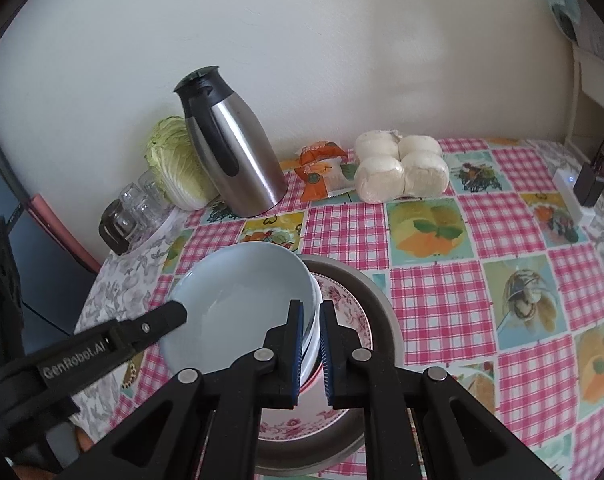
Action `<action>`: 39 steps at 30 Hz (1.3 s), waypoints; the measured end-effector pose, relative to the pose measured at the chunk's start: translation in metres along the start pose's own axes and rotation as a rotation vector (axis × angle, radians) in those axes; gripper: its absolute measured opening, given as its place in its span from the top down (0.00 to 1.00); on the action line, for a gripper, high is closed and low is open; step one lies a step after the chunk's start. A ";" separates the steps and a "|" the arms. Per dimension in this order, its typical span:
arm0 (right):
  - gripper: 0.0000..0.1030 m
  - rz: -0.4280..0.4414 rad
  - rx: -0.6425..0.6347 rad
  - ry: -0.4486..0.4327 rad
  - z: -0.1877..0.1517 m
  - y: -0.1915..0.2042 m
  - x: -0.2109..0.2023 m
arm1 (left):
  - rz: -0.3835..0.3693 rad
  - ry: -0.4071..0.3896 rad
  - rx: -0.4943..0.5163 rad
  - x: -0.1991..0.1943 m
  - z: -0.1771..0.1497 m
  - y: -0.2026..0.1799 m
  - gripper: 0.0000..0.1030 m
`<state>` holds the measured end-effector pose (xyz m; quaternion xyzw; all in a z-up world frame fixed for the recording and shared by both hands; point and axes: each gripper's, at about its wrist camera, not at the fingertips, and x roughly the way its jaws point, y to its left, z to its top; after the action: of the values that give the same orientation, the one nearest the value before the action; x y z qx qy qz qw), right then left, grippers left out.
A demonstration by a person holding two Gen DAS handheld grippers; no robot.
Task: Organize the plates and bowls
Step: 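Lower the character-print bowl onto the square bowl and open both tools, then withdraw both tools away from the stacked dishes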
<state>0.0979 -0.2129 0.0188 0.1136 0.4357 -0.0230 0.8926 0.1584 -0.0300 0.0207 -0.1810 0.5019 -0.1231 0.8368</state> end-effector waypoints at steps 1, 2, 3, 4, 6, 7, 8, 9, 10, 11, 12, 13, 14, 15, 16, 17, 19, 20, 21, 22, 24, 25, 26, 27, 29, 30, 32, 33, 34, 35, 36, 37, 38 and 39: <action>0.87 -0.006 -0.007 -0.002 -0.001 0.001 -0.002 | 0.001 -0.008 -0.004 -0.003 -0.001 0.001 0.49; 0.84 -0.009 -0.016 -0.004 -0.001 0.002 -0.004 | 0.002 -0.013 -0.008 -0.006 -0.001 0.003 0.47; 0.74 -0.015 -0.024 -0.007 -0.002 0.002 -0.006 | 0.004 -0.016 -0.012 -0.008 -0.002 0.004 0.46; 0.65 -0.023 -0.032 -0.009 -0.003 0.003 -0.008 | 0.009 -0.021 -0.014 -0.011 -0.002 0.006 0.41; 0.59 -0.036 -0.046 -0.012 -0.006 0.003 -0.012 | 0.029 -0.031 -0.013 -0.016 -0.004 0.009 0.32; 0.55 -0.044 -0.053 -0.011 -0.007 0.003 -0.014 | 0.040 -0.037 -0.010 -0.019 -0.005 0.010 0.30; 0.53 -0.051 -0.058 -0.013 -0.009 0.003 -0.016 | 0.047 -0.041 -0.009 -0.021 -0.006 0.012 0.28; 0.48 -0.057 -0.060 -0.013 -0.010 0.002 -0.017 | 0.058 -0.046 -0.009 -0.023 -0.006 0.014 0.26; 0.45 -0.062 -0.063 -0.013 -0.012 0.002 -0.019 | 0.072 -0.053 -0.007 -0.026 -0.008 0.015 0.21; 0.44 -0.067 -0.067 -0.014 -0.014 0.001 -0.021 | 0.084 -0.057 -0.003 -0.028 -0.009 0.017 0.18; 0.42 -0.071 -0.072 -0.014 -0.017 0.001 -0.022 | 0.100 -0.060 0.005 -0.030 -0.011 0.018 0.17; 0.39 -0.076 -0.078 -0.013 -0.020 0.000 -0.023 | 0.115 -0.059 0.015 -0.030 -0.012 0.019 0.16; 0.37 -0.083 -0.089 -0.012 -0.024 0.000 -0.025 | 0.127 -0.057 0.026 -0.031 -0.014 0.020 0.15; 0.33 -0.088 -0.097 -0.012 -0.027 0.000 -0.026 | 0.143 -0.055 0.043 -0.031 -0.017 0.021 0.15; 0.31 -0.092 -0.106 -0.010 -0.031 0.001 -0.026 | 0.161 -0.056 0.063 -0.031 -0.020 0.021 0.13; 0.30 -0.098 -0.112 -0.007 -0.035 0.000 -0.026 | 0.175 -0.058 0.079 -0.032 -0.022 0.020 0.11; 0.26 -0.100 -0.112 0.003 -0.041 -0.002 -0.025 | 0.210 -0.072 0.120 -0.034 -0.027 0.020 0.09; 0.26 -0.098 -0.109 0.012 -0.044 -0.003 -0.024 | 0.227 -0.081 0.146 -0.035 -0.031 0.019 0.07; 0.24 -0.098 -0.106 0.022 -0.047 -0.004 -0.022 | 0.235 -0.085 0.161 -0.036 -0.033 0.019 0.07; 0.21 -0.101 -0.106 0.030 -0.049 -0.005 -0.021 | 0.242 -0.088 0.176 -0.037 -0.035 0.019 0.06; 0.16 -0.109 -0.113 0.037 -0.054 -0.005 -0.019 | 0.253 -0.089 0.206 -0.039 -0.040 0.021 0.05; 0.13 -0.113 -0.118 0.038 -0.056 -0.004 -0.019 | 0.258 -0.088 0.217 -0.039 -0.042 0.022 0.05; 0.11 -0.117 -0.123 0.040 -0.058 -0.004 -0.019 | 0.267 -0.083 0.229 -0.039 -0.044 0.024 0.05; 0.05 -0.121 -0.126 0.041 -0.060 -0.004 -0.019 | 0.277 -0.079 0.241 -0.038 -0.046 0.026 0.05; 0.00 -0.131 -0.139 0.039 -0.064 -0.003 -0.019 | 0.288 -0.072 0.258 -0.036 -0.050 0.032 0.05; 0.00 -0.137 -0.146 0.041 -0.066 -0.002 -0.018 | 0.290 -0.066 0.261 -0.034 -0.051 0.034 0.05; 0.00 -0.149 -0.163 0.047 -0.070 0.000 -0.017 | 0.292 -0.058 0.268 -0.032 -0.054 0.041 0.05; 0.00 -0.154 -0.168 0.051 -0.071 0.001 -0.016 | 0.292 -0.057 0.271 -0.032 -0.055 0.042 0.05; 0.00 -0.157 -0.174 0.054 -0.073 0.002 -0.016 | 0.292 -0.057 0.278 -0.031 -0.057 0.044 0.05; 0.00 -0.158 -0.182 0.059 -0.075 0.004 -0.015 | 0.294 -0.057 0.288 -0.030 -0.058 0.045 0.05; 0.00 -0.159 -0.189 0.063 -0.077 0.005 -0.014 | 0.299 -0.056 0.301 -0.029 -0.059 0.047 0.05; 0.00 -0.160 -0.195 0.067 -0.078 0.006 -0.013 | 0.306 -0.055 0.314 -0.027 -0.060 0.048 0.05; 0.00 -0.162 -0.200 0.071 -0.080 0.007 -0.012 | 0.310 -0.053 0.324 -0.026 -0.062 0.050 0.05; 0.00 -0.164 -0.206 0.076 -0.081 0.008 -0.012 | 0.311 -0.050 0.330 -0.025 -0.062 0.051 0.05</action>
<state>0.0291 -0.1873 -0.0189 -0.0138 0.4769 -0.0468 0.8776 0.0928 0.0147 -0.0077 0.0350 0.4759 -0.0684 0.8762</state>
